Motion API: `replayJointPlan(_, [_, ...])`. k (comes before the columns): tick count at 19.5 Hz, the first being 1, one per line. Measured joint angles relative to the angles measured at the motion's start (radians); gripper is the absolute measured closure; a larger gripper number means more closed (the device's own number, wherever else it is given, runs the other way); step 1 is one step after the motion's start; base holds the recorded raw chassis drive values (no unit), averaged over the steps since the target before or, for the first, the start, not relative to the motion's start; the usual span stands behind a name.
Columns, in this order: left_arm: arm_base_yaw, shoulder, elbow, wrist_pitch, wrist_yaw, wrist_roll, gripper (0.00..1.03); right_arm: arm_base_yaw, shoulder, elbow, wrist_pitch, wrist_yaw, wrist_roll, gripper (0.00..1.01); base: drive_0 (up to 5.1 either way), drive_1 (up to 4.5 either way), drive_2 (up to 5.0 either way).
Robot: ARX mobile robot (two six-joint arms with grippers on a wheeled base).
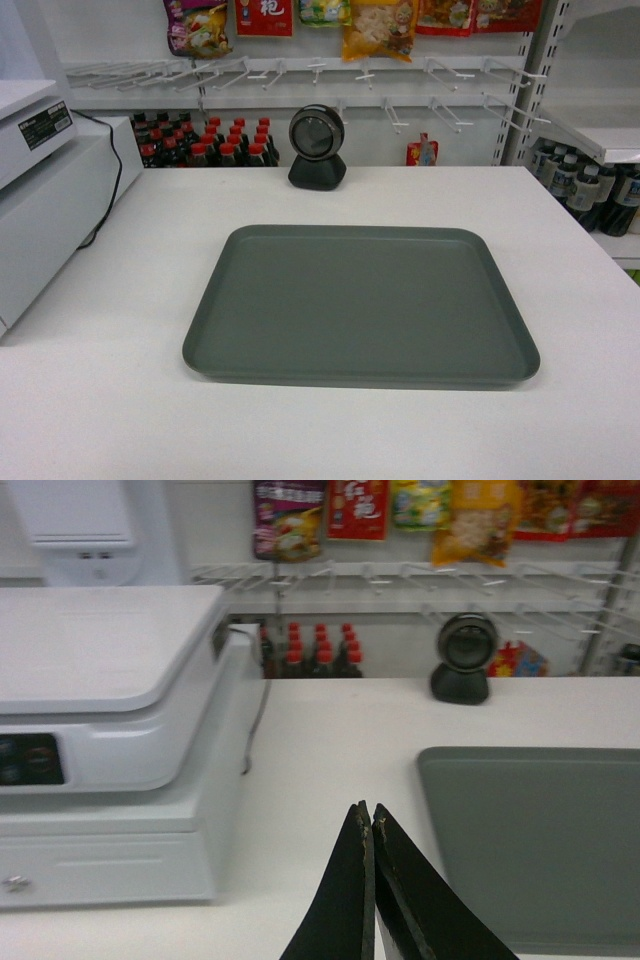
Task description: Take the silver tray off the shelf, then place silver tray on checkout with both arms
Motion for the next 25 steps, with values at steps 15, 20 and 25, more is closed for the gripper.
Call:
replayJointPlan(15, [0.003, -0.473, -0.026, -0.427, 0.007, 0.000, 1.02, 0.000, -0.548, -0.065, -0.451, 0.000, 0.000, 0.99, 0.0, 0.00, 0.0])
replayJointPlan(20, [0.003, -0.556, -0.026, -0.507, 0.007, 0.000, 1.02, 0.000, -0.658, -0.065, -0.555, 0.000, 0.000, 0.99, 0.0, 0.00, 0.0])
replayJointPlan(25, [0.003, -0.630, -0.026, -0.582, 0.007, 0.000, 1.02, 0.000, -0.757, -0.066, -0.653, 0.000, 0.000, 0.99, 0.0, 0.00, 0.0])
